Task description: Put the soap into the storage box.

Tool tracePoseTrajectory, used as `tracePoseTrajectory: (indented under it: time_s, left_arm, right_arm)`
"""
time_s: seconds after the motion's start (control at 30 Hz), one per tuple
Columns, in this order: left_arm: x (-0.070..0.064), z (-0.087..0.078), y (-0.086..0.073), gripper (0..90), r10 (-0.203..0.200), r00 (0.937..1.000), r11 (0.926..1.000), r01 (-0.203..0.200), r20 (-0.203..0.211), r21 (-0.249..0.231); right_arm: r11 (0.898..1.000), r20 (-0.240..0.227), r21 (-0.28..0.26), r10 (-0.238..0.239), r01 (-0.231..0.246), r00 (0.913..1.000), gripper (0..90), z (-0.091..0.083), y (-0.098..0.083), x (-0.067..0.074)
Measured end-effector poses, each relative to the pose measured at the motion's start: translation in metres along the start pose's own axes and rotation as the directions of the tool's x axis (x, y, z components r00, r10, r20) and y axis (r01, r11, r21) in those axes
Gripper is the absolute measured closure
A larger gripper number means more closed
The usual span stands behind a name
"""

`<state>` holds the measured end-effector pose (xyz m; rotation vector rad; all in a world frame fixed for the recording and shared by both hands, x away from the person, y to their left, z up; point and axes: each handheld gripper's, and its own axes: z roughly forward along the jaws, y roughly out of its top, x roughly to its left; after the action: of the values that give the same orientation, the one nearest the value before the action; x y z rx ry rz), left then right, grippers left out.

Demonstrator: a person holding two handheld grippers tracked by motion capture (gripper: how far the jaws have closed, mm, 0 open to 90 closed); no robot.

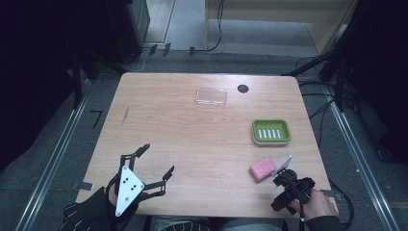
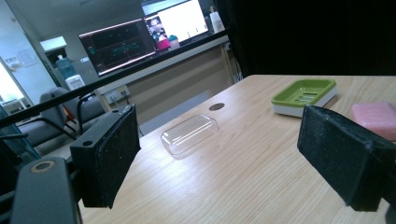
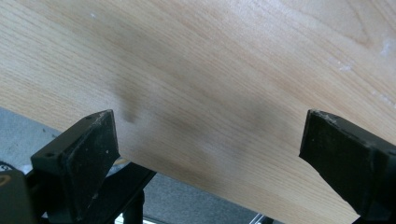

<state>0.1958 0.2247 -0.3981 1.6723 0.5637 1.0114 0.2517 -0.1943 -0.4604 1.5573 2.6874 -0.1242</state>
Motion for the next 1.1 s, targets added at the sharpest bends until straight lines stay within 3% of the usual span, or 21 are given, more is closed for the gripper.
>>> tracePoseTrajectory:
  time_s: [0.5, 1.1]
  left_arm:
    - [-0.001, 0.001, 0.0, 13.6, 0.003, 1.0, 1.0, -0.003, 0.006, -0.002]
    - [-0.001, 0.002, 0.0, 13.6, 0.007, 0.9999, 1.0, -0.007, 0.008, 0.001]
  right_arm:
    - [0.999, 0.002, -0.037, -0.008, 0.008, 1.0, 4.2, 0.0, 0.004, 0.001]
    - [0.996, 0.025, -0.082, -0.016, 0.018, 0.9995, 1.4, -0.007, 0.022, 0.0]
